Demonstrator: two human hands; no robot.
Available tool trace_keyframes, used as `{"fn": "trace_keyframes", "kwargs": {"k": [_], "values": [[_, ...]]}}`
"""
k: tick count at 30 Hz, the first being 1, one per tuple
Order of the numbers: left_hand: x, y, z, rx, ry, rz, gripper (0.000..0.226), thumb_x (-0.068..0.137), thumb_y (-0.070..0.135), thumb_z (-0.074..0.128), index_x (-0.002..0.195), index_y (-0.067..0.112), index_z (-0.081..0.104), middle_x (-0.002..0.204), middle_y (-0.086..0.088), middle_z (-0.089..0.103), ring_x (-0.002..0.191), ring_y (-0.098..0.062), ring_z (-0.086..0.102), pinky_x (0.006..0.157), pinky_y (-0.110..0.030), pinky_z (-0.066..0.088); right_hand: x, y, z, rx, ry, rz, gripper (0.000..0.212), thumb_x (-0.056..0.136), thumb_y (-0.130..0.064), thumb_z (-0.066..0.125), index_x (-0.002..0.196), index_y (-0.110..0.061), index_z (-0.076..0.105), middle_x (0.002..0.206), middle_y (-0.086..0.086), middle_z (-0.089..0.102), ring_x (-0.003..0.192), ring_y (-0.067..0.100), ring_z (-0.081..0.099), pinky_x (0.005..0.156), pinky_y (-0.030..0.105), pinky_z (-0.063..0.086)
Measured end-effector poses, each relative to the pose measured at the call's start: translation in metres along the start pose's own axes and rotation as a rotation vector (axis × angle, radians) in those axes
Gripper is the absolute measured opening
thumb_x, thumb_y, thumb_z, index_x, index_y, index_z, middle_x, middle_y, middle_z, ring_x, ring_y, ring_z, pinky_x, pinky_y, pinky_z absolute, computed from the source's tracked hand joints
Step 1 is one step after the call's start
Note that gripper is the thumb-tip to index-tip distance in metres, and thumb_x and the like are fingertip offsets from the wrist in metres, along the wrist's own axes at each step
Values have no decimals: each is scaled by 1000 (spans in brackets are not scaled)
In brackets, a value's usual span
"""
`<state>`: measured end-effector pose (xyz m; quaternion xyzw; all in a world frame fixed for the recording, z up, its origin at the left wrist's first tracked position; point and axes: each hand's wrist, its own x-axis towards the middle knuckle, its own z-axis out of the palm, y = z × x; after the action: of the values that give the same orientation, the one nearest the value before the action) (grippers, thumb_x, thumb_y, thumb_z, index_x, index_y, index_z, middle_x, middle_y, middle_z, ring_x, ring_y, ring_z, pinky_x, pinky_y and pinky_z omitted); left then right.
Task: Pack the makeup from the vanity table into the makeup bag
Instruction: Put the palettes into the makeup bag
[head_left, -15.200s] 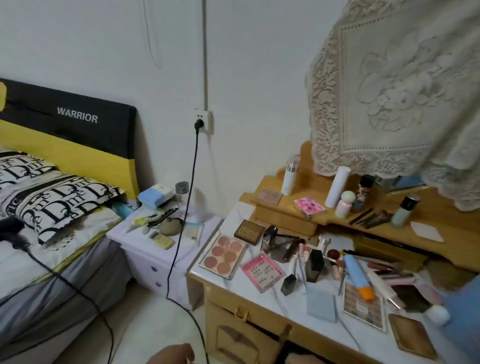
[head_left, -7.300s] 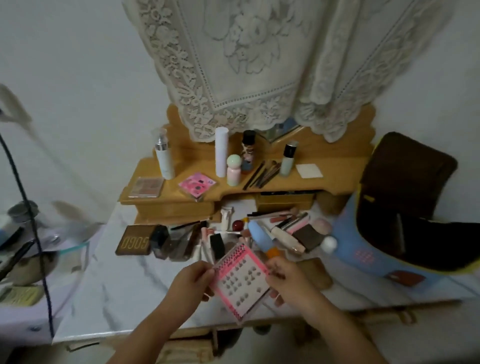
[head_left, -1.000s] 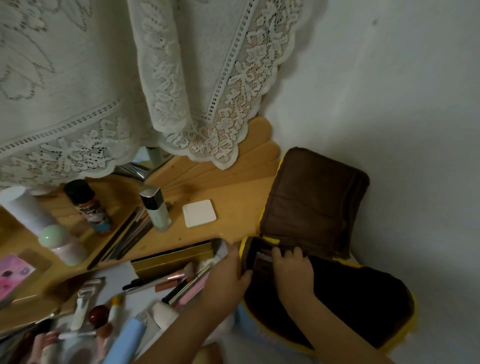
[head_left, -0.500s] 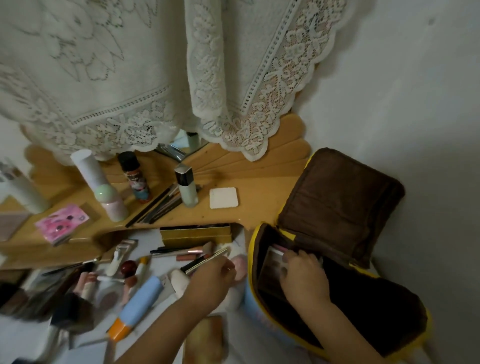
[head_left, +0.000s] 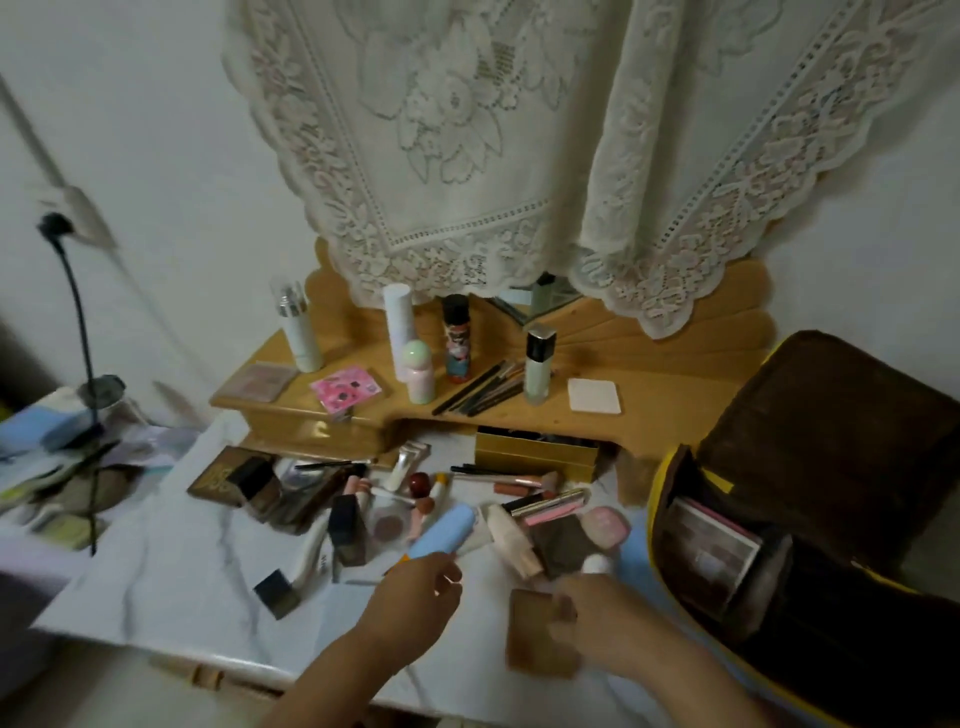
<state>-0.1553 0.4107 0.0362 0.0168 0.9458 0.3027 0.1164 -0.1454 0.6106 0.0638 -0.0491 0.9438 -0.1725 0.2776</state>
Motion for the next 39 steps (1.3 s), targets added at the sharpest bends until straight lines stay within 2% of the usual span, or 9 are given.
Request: {"fn": "trace_keyframes", "kwargs": {"k": [4,7,12,16,19,24,25,28,39], "values": [[-42,-55,-31,18,-4,-52,19,93,27,48,110,27,57,106,5,61,103,-12,57,77,-16,36,-3,-58,29,-133,-75,-44,32,91,-38,46,118,-23,53,127,3,54,113,22,51,91,32,40],[-84,-108,-54,-25,-9,-120,11,92,26,48,101,29,54,98,8,56,91,-7,52,77,-14,37,-14,-109,52,-168,-159,-57,41,94,-41,42,130,-23,45,134,2,46,122,22,44,93,30,37],[-153,-192,-91,-45,24,-230,12,92,27,48,84,35,50,97,5,55,103,-11,57,75,-14,35,-17,-183,110,-105,-258,-129,43,92,-33,50,130,-14,42,127,4,45,110,17,46,85,25,36],[-187,-237,-110,-61,16,-341,24,91,30,49,73,41,37,94,7,52,101,-8,55,78,-13,34,-24,-229,139,-178,-236,-240,8,94,-30,44,100,-24,42,94,0,45,91,15,38,70,25,34],[-195,-257,-124,-99,66,-380,16,91,31,49,80,38,40,95,6,52,93,-6,50,80,-11,33,-18,-262,146,-190,-210,-308,8,95,-25,41,102,-26,46,92,0,41,92,22,46,69,24,36],[-171,-278,-136,-119,65,-407,30,90,27,51,68,40,36,78,16,50,80,-1,48,69,-6,32,24,-307,138,-126,-218,-289,15,91,-25,44,77,-31,44,84,-3,48,90,21,51,70,27,41],[-162,-281,-139,-120,68,-412,31,90,26,51,67,40,36,73,17,48,77,2,46,65,-3,32,34,-315,134,-119,-213,-292,7,91,-26,44,87,-26,50,92,-1,52,96,22,53,74,29,42],[-132,-289,-152,-119,79,-409,31,91,25,50,67,40,36,70,19,45,80,2,46,63,1,34,71,-337,119,-95,-179,-299,31,92,-30,44,121,-19,49,120,5,53,110,23,51,90,32,42],[-22,-319,-204,-187,84,-362,16,90,22,51,81,35,50,79,9,57,76,-5,53,76,-16,43,186,-392,109,-92,-58,-252,34,94,-10,38,127,-13,44,134,9,40,126,26,35,99,34,37]]}}
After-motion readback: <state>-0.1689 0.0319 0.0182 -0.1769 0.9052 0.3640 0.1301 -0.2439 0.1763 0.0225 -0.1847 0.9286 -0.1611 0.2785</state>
